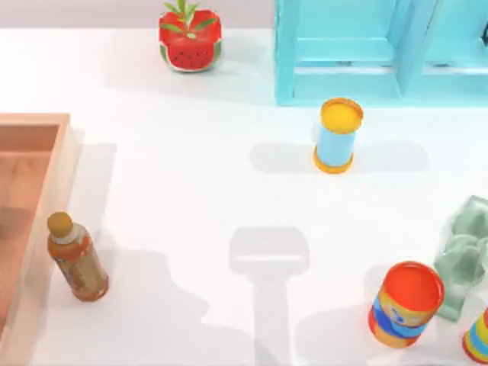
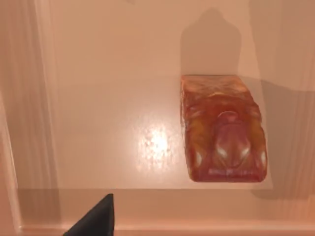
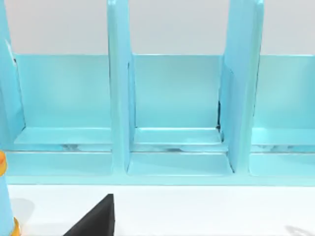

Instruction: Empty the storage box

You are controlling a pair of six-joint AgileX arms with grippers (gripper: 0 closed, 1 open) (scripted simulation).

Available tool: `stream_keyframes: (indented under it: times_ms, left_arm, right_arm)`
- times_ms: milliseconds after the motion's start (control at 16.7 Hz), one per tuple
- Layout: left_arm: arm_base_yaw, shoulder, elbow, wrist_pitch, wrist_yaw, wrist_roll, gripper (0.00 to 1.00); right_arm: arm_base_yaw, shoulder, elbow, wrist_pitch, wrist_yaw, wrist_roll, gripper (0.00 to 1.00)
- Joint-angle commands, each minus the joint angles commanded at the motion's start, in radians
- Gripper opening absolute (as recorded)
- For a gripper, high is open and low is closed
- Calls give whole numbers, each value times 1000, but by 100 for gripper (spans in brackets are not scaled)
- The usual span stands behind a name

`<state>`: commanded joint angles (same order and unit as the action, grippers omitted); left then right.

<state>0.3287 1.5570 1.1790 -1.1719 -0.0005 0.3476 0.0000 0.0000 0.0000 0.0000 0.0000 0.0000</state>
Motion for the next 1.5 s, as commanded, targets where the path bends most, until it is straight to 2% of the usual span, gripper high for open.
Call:
stream_keyframes:
  times_ms: [480, 1140, 1500]
  left_arm:
    - [5, 32, 13, -7, 0, 8, 100]
    - [12, 144, -232, 353, 1, 15, 100]
    - [12, 153, -255, 387, 0, 15, 100]
  right_arm:
    - [0, 0, 0, 0, 0, 0, 100]
    - [0, 0, 0, 0, 0, 0, 100]
    - [0, 0, 0, 0, 0, 0, 100]
